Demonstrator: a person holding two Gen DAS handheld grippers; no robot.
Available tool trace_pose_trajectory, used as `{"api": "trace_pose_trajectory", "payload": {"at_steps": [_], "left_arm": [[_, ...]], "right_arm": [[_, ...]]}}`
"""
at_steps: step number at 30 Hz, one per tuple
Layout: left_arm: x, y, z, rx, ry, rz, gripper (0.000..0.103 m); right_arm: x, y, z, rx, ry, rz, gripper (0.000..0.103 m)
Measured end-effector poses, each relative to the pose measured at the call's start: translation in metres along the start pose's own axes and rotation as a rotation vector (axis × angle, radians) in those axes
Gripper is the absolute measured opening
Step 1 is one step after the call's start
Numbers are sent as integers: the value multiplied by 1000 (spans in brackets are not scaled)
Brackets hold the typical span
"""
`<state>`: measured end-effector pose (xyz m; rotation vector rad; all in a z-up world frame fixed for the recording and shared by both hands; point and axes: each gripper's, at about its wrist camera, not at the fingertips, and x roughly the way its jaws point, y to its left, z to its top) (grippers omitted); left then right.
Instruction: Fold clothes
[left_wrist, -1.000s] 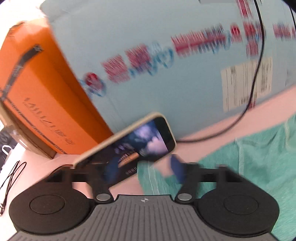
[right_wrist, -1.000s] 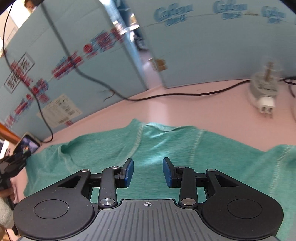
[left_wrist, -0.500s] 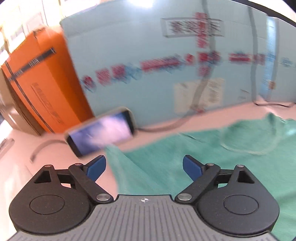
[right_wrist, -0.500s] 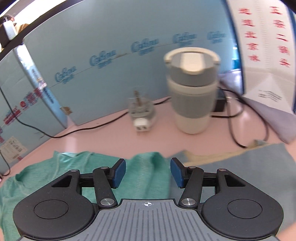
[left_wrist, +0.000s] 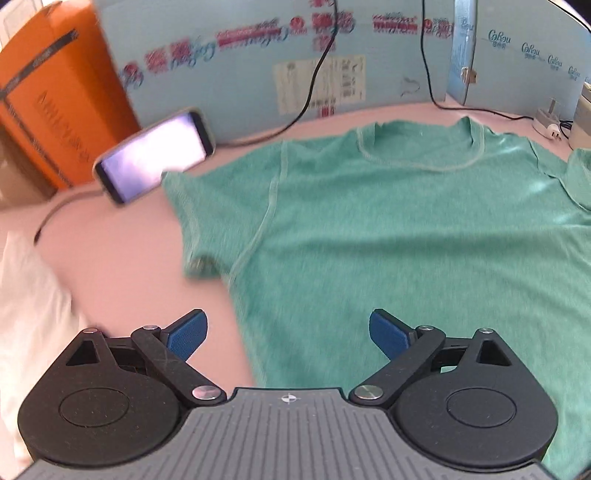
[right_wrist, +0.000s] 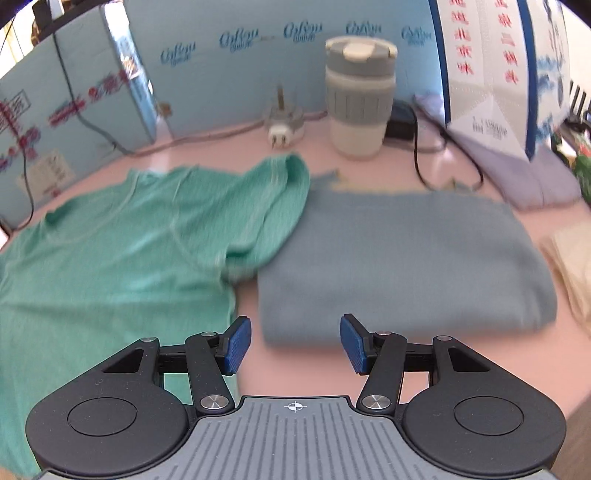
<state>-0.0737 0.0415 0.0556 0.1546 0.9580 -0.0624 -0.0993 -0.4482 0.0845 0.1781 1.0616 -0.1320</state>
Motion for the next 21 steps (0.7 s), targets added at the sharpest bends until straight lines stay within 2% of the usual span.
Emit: {"api": "trace_pose_trajectory", "payload": {"at_steps": [4, 7, 14, 17, 19, 20, 21], "left_arm": [[-14, 13, -31, -40, 59, -4, 95], [-20, 20, -51, -74, 74, -45, 95], [-27, 21, -71, -131, 7, -128, 94], [-22, 22, -73, -185, 3, -152, 90], [-20, 21, -75, -222, -10, -175, 77], [-19, 21, -76, -233, -14, -179, 74], [-18, 21, -77, -241, -17, -178, 69]], "right_arm": [[-12, 2, -40, 40, 72, 32, 54], [-13, 7, -66, 60, 116, 49, 54], [-2, 21, -97, 67, 129, 7, 54], [0, 26, -102, 50, 123, -6, 53], [0, 29, -104, 44, 116, -22, 53], [0, 31, -104, 43, 114, -29, 47], [-1, 32, -104, 41, 111, -33, 37]]}}
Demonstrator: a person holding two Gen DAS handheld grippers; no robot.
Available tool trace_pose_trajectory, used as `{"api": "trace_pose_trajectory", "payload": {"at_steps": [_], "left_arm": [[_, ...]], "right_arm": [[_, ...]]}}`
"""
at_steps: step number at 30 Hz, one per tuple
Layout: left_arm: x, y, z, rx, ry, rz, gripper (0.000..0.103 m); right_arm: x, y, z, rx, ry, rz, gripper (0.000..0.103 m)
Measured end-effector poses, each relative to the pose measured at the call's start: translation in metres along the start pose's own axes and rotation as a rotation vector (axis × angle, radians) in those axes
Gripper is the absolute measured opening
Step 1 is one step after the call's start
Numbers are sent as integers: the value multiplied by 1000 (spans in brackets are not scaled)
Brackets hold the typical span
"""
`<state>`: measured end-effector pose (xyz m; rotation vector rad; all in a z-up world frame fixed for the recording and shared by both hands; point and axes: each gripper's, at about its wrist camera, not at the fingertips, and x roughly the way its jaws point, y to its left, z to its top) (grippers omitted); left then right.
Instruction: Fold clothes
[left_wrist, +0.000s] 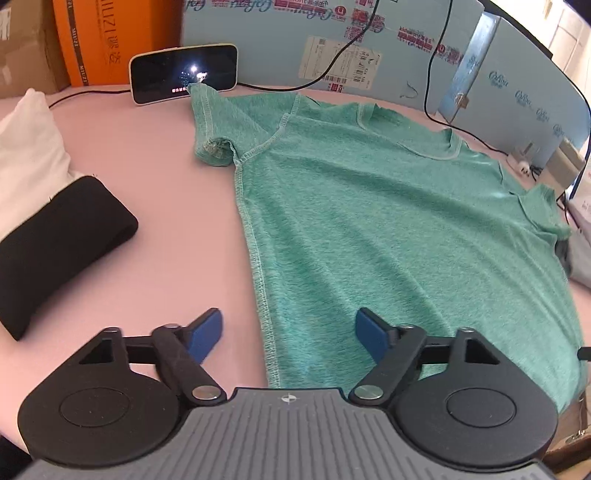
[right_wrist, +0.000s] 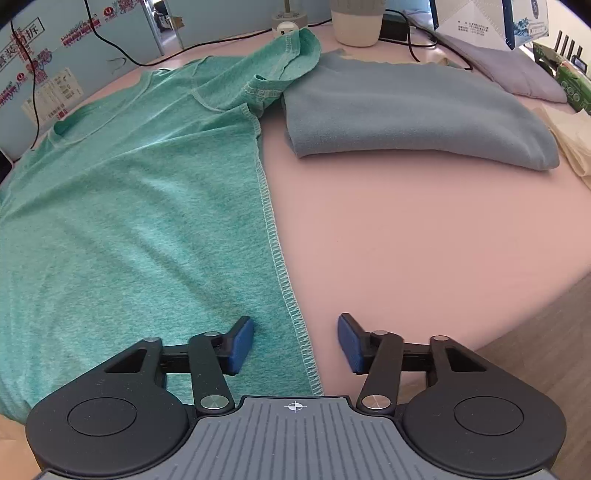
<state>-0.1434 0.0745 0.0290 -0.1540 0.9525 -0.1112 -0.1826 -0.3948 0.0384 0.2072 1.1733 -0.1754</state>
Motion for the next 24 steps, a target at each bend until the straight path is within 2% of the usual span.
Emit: {"api": "trace_pose_trajectory", "payload": {"at_steps": [1, 2, 4, 5, 7, 10, 17, 20, 24], "left_arm": [[0, 1, 0, -10, -7, 0, 62], [-1, 3, 0, -30, -15, -7, 58], [-2, 10, 1, -88, -20, -38, 39], [-2, 13, 1, -109, -18, -40, 33], [-2, 17, 1, -125, -8, -23, 9], [-2, 20, 2, -119, 17, 1, 3], [-10, 25, 15, -61, 84, 28, 3], [-8, 29, 14, -29, 105, 78, 4], [-9, 41, 13, -73, 111, 87, 7]], "right_arm": [[-1, 1, 0, 0, -2, 2, 27], [-1, 2, -1, 0, -2, 2, 23], [-2, 3, -2, -2, -5, -1, 22], [-2, 3, -2, -3, -6, -2, 19], [-3, 3, -3, 0, -6, -4, 9], [-6, 8, -3, -28, -17, -19, 3], [-27, 5, 4, -33, -35, -42, 2], [-35, -2, 8, -17, -34, -52, 2], [-27, -8, 7, 7, -4, -74, 2]]}}
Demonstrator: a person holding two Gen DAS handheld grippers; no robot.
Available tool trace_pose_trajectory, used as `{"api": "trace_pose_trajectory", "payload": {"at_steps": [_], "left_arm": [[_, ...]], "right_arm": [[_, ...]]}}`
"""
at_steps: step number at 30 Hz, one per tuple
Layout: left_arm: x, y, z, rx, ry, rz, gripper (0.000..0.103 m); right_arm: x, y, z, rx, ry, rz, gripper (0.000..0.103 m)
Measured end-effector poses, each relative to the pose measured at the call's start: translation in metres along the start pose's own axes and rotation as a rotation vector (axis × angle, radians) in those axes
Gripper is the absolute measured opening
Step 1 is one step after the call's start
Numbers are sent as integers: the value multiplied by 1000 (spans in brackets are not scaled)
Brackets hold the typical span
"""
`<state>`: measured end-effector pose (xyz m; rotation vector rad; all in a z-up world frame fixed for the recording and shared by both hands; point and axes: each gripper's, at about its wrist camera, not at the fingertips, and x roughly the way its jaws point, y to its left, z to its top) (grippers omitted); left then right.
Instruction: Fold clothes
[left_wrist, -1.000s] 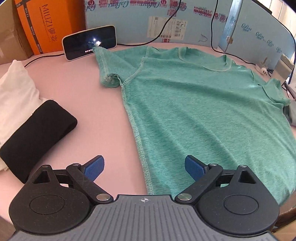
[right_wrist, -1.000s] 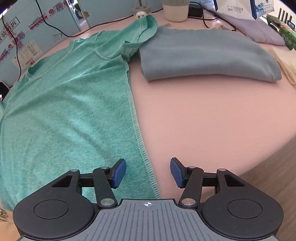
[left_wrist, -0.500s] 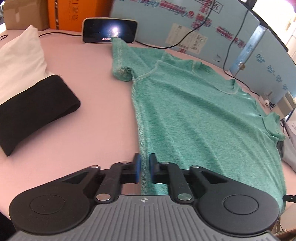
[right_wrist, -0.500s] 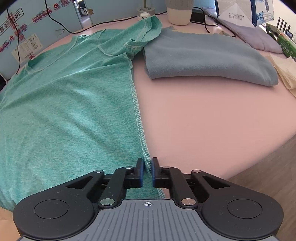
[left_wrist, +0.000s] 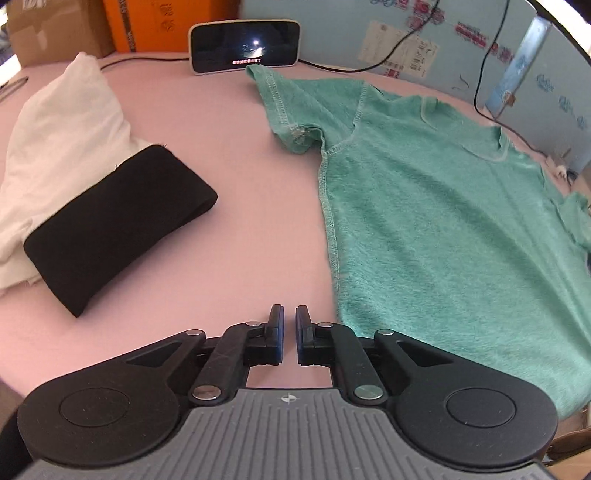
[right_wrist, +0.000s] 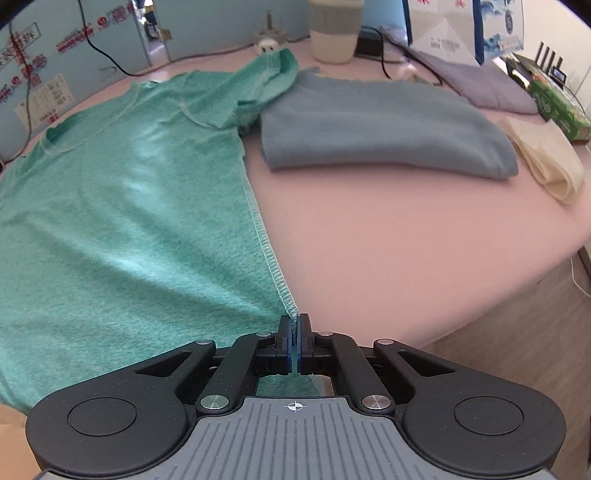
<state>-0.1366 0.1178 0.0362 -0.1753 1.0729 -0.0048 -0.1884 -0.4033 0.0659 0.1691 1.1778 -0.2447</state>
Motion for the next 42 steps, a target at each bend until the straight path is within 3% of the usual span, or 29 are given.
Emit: {"api": "trace_pose_trajectory", "payload": {"at_steps": [3, 7, 10, 17, 22, 25, 29, 30, 32, 33, 37, 42], "left_arm": [[-5, 1, 0, 9, -11, -5, 12], [-14, -3, -3, 26, -28, -70, 28], [-18, -10, -7, 42, -28, -91, 30], [-15, -28, -27, 86, 26, -108, 27], [-15, -35, -39, 98, 50, -98, 6], [-22, -37, -38, 110, 48, -78, 3], [-36, -40, -34, 222, 82, -50, 3], [-36, -38, -34, 238, 99, -49, 3], [-32, -35, -37, 252, 117, -34, 4], [-28, -33, -38, 248, 126, -21, 9], [-30, -28, -32, 216, 114, -6, 29], [-54, -31, 5, 193, -49, -5, 57]], "right_arm": [[4, 0, -1, 12, 22, -18, 7], [-2, 2, 7, -12, -7, -88, 8], [-8, 3, 17, -11, -38, -75, 10], [-8, 40, 37, -89, -46, 61, 11], [-1, 83, 41, -223, -35, 159, 12], [3, 97, 45, -270, -34, 186, 12], [5, 103, 50, -293, -36, 200, 12], [6, 104, 51, -295, -33, 202, 15], [10, 104, 53, -292, -17, 201, 33], [12, 103, 54, -287, -12, 199, 40], [21, 99, 53, -289, 32, 193, 40], [33, 94, 47, -284, 117, 154, 42]]}}
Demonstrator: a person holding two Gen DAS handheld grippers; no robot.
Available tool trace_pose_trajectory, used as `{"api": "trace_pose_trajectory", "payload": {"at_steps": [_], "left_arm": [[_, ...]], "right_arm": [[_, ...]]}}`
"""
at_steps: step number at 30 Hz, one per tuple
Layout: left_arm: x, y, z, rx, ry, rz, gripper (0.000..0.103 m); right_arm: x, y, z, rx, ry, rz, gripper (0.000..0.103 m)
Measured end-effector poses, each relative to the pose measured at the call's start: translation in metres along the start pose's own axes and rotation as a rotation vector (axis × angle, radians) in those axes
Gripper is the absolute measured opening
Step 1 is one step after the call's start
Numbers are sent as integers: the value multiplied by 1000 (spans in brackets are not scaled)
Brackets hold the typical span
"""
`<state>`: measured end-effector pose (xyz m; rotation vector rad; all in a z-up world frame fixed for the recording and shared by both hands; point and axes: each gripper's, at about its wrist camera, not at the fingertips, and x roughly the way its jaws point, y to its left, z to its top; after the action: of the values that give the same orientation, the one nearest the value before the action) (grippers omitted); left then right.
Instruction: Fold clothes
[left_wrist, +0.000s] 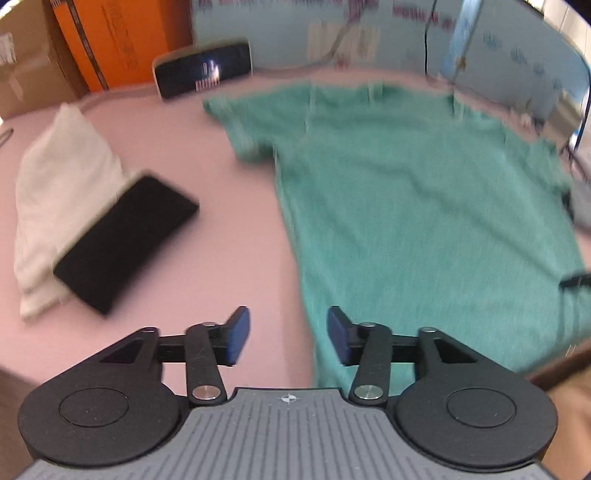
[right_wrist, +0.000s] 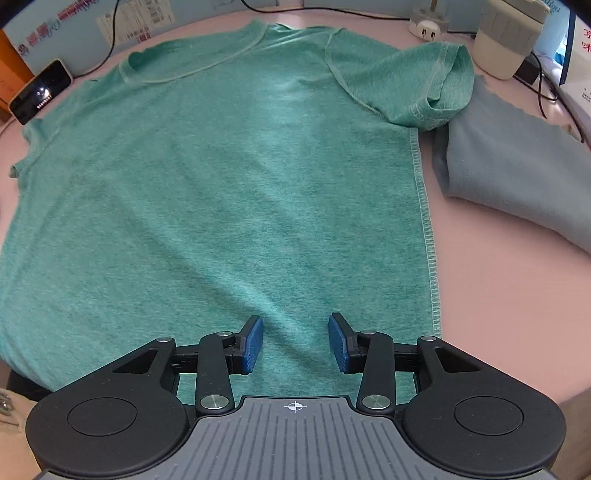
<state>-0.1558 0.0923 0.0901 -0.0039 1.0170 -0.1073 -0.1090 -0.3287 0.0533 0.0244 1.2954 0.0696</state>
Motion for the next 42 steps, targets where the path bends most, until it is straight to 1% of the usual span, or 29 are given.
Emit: {"api": "trace_pose_trajectory", "payload": {"at_steps": [1, 3, 5, 6, 9, 10, 12, 14, 15, 17, 18, 20, 23, 26, 29, 31, 34, 35, 38, 39, 40, 41, 42], "left_arm": [[-4, -1, 9, 1, -39, -7, 63], [-5, -8, 24, 18, -98, -17, 66], [0, -17, 34, 39, -116, -39, 68], [4, -23, 38, 49, -117, -54, 72], [15, -43, 50, 72, -118, -113, 78], [18, -50, 55, 84, -123, -131, 82], [21, -63, 66, 114, -143, -164, 82], [23, -78, 79, 149, -183, -195, 84], [23, -86, 86, 162, -203, -207, 86], [25, -98, 102, 175, -239, -215, 89], [26, -105, 110, 182, -256, -219, 89], [30, -115, 123, 196, -277, -226, 90], [38, -127, 139, 203, -286, -228, 94], [47, -135, 149, 207, -273, -230, 96], [62, -139, 155, 213, -257, -228, 97], [76, -138, 161, 200, -232, -216, 98], [96, -132, 169, 164, -191, -175, 98], [103, -129, 171, 154, -181, -161, 98], [121, -114, 177, 129, -165, -108, 98], [126, -109, 179, 123, -166, -91, 98], [129, -103, 179, 122, -175, -76, 98], [132, -97, 180, 120, -185, -60, 98], [135, -91, 181, 117, -196, -51, 98]], "right_arm": [[0, -1, 0, 1, 7, -7, 43], [0, -2, 0, 4, 18, -20, 48], [-1, -3, 0, 10, 17, -31, 49], [-3, -4, -1, 14, 12, -39, 49], [-13, -9, -1, 38, -25, -56, 49], [-19, -12, 1, 54, -43, -58, 49], [-30, -19, 5, 88, -79, -61, 49], [-46, -29, 10, 131, -130, -61, 49], [-55, -35, 14, 157, -167, -50, 49], [-73, -48, 21, 209, -241, -28, 53], [-81, -54, 24, 234, -278, -20, 57], [-92, -61, 32, 262, -337, -13, 58], [-106, -66, 45, 263, -411, -11, 58], [-117, -69, 56, 255, -472, -8, 58], [-123, -74, 65, 248, -505, 6, 58], [-126, -77, 71, 241, -520, 17, 58], [-120, -77, 84, 230, -528, 87, 58], [-115, -74, 89, 228, -529, 135, 58], [-94, -59, 113, 215, -528, 358, 57], [-85, -51, 125, 207, -516, 435, 44], [-76, -43, 138, 203, -498, 489, 22], [-64, -31, 154, 204, -470, 539, 16], [-51, -20, 170, 210, -444, 577, 14]]}}
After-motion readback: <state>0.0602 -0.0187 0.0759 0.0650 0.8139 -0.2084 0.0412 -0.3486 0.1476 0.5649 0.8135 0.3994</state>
